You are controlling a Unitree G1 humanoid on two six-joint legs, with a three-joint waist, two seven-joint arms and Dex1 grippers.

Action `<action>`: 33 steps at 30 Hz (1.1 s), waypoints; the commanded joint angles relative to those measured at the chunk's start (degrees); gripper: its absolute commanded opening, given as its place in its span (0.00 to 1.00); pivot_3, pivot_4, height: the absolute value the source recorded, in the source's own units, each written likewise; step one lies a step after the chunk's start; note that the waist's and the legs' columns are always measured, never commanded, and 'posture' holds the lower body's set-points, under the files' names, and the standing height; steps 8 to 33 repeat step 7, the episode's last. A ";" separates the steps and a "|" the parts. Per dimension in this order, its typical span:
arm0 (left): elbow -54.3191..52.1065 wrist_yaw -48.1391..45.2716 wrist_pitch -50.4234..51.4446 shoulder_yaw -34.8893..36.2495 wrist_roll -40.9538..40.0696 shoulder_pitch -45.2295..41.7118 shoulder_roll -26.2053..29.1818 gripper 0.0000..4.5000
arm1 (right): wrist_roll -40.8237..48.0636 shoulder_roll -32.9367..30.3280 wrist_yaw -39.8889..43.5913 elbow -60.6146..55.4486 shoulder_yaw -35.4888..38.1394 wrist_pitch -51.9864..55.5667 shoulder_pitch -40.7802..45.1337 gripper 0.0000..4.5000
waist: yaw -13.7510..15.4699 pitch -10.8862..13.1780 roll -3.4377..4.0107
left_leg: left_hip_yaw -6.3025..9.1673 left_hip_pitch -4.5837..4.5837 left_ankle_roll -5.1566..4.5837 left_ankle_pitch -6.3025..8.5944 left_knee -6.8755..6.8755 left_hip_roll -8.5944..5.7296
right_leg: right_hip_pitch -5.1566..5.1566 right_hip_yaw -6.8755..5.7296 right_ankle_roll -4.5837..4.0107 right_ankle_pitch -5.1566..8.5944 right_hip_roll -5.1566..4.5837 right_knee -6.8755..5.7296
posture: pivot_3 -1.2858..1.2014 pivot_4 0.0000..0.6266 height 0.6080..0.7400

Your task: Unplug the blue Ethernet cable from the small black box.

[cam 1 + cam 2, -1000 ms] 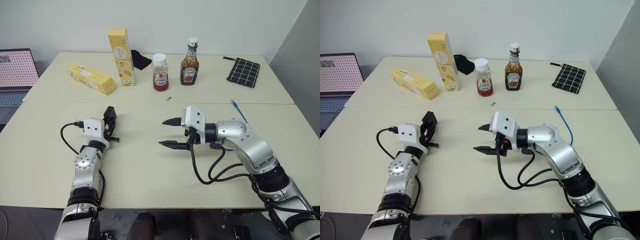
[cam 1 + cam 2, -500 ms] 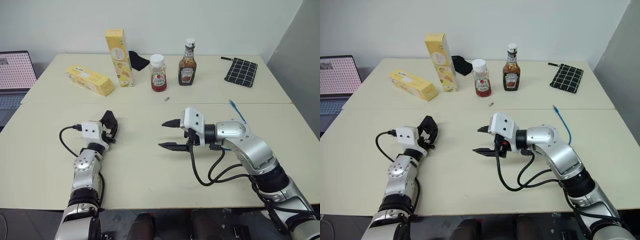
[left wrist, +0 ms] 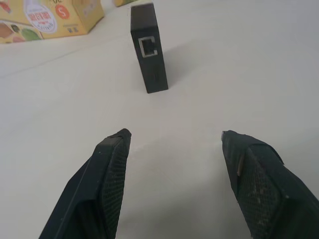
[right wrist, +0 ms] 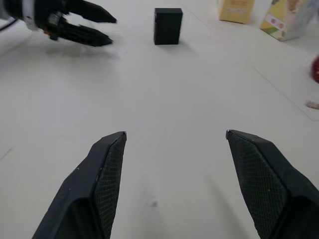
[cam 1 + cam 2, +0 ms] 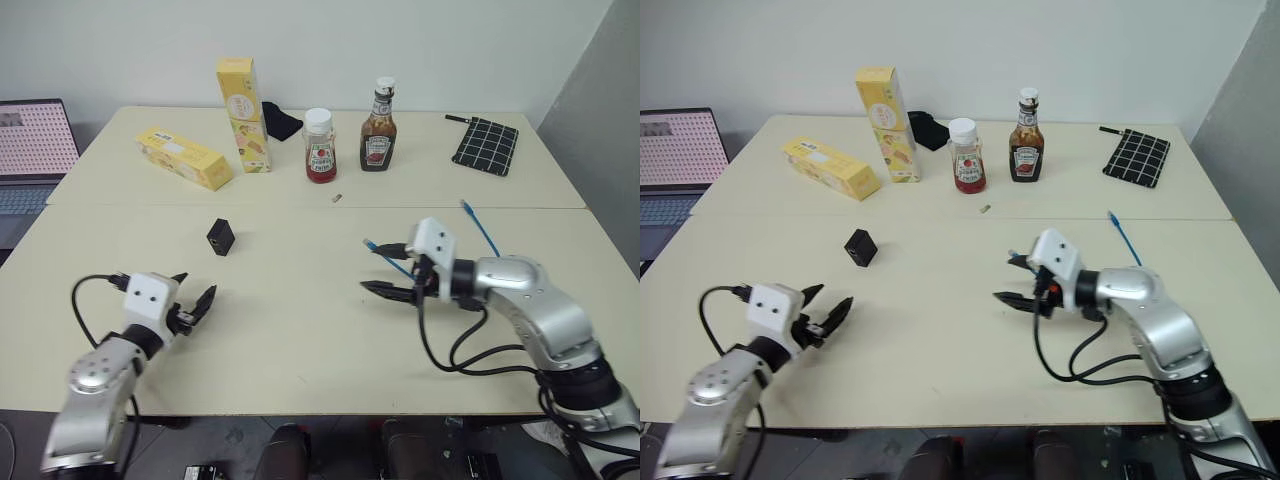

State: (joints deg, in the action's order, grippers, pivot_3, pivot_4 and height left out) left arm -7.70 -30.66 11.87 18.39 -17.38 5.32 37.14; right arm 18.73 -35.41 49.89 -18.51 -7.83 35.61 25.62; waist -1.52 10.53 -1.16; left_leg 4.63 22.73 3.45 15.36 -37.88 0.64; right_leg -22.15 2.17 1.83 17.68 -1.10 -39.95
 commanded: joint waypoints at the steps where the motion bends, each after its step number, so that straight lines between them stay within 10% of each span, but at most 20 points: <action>1: -3.33 -6.73 3.21 5.62 -4.93 -0.10 5.93 0.69 | 3.18 -4.55 1.86 -0.26 7.18 1.71 -0.71 0.76 | -0.07 0.00 0.00 | -0.02 -0.04 0.00 0.00 0.02 0.00 | 0.00 0.00 0.00 0.00 0.00 -0.01 | 0.52 0.24 1.00; 33: -1.72 -12.67 5.75 8.67 -8.58 -2.67 10.86 0.69 | 4.35 -8.66 3.20 0.86 9.72 2.62 -1.08 0.76 | -0.25 0.01 0.01 | -0.10 -0.03 -0.01 0.01 0.06 0.05 | -0.04 0.02 -0.01 0.01 0.03 0.06 | 0.52 0.24 1.00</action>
